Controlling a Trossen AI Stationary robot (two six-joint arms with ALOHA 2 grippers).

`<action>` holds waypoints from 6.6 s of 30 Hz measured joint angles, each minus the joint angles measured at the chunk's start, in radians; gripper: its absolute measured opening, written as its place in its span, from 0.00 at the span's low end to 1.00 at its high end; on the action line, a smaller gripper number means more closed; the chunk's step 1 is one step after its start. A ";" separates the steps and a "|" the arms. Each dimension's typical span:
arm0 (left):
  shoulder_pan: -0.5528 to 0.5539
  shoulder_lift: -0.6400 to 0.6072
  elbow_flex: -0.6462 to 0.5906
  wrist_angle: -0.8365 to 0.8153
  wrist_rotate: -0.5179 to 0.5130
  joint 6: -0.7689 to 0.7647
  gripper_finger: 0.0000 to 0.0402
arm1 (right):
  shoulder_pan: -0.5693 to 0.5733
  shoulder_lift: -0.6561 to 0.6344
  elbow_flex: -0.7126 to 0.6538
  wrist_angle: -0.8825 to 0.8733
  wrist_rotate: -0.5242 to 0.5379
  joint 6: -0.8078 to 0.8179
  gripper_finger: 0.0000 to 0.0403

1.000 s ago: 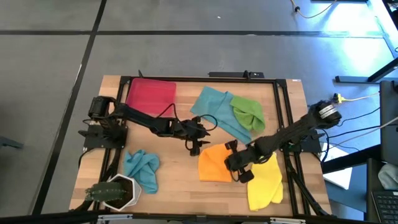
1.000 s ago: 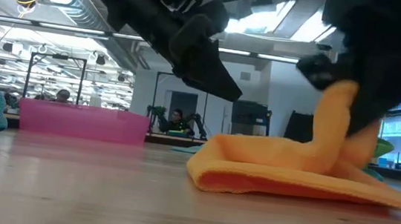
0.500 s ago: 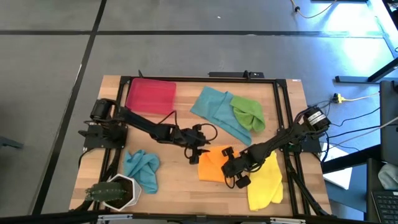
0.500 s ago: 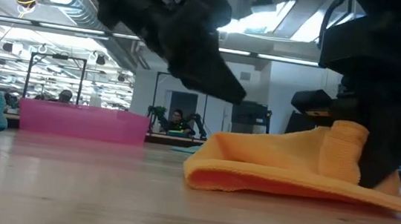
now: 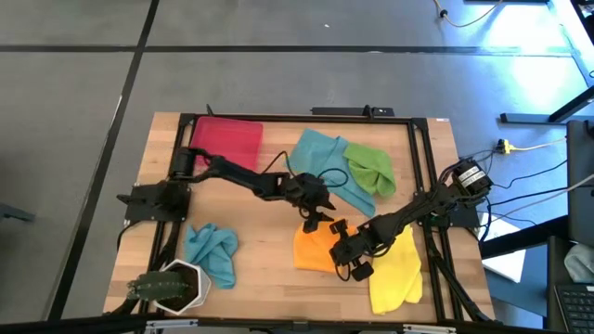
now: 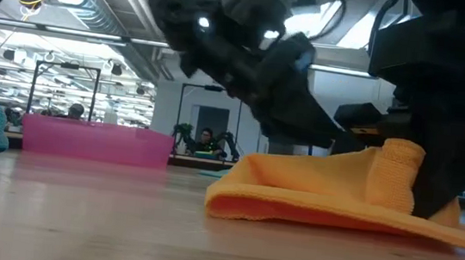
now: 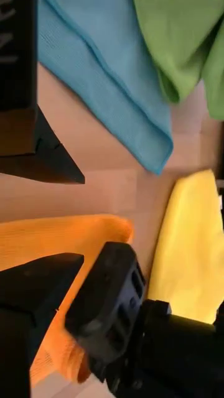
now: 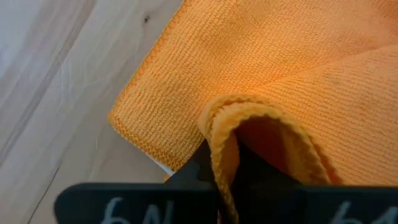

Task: Roll microfiber towels into tight, uniform cylinder then place into a basket
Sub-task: Fold the orange microfiber towel

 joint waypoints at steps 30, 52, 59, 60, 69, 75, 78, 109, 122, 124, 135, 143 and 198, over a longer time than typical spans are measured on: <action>-0.048 0.078 0.144 -0.154 -0.007 0.133 0.02 | 0.000 -0.013 -0.003 -0.029 -0.002 0.029 0.03; -0.281 -0.211 0.143 -0.541 -0.668 0.238 0.00 | -0.031 -0.347 -0.004 -0.378 0.355 0.235 0.03; -0.339 -0.213 0.134 -0.559 -0.933 0.236 0.00 | -0.090 -0.352 -0.003 -0.383 0.366 0.235 0.03; -0.346 -0.213 0.122 -0.554 -0.963 0.228 0.00 | -0.096 -0.352 -0.003 -0.384 0.366 0.235 0.03; -0.375 -0.301 -0.147 -0.319 -1.009 0.150 0.00 | -0.149 -0.353 -0.003 -0.370 0.366 0.231 0.03; -0.373 -0.388 -0.414 0.135 -1.002 0.243 0.00 | -0.178 -0.352 -0.003 -0.318 0.378 0.205 0.03; -0.373 -0.392 -0.527 0.386 -0.978 0.307 0.00 | -0.182 -0.352 -0.003 -0.291 0.455 0.188 0.03; -0.427 -0.387 -0.696 0.522 -0.676 0.321 0.00 | -0.124 -0.351 -0.180 0.013 0.353 0.000 0.03; -0.430 -0.387 -0.698 0.509 -0.507 0.287 0.03 | -0.125 -0.350 -0.195 0.020 0.289 0.002 0.04; -0.429 -0.387 -0.698 0.509 -0.510 0.281 0.07 | -0.124 -0.350 -0.194 0.023 0.288 0.000 0.06; -0.416 -0.387 -0.698 0.520 -0.617 0.254 0.28 | -0.124 -0.350 -0.193 0.035 0.125 0.022 0.37; -0.407 -0.387 -0.697 0.501 -0.519 0.154 0.28 | -0.107 -0.350 -0.193 0.024 -0.017 0.054 0.54; -0.401 -0.162 -0.456 0.130 -0.993 -0.161 0.26 | -0.087 -0.002 -0.188 0.445 0.094 0.212 0.27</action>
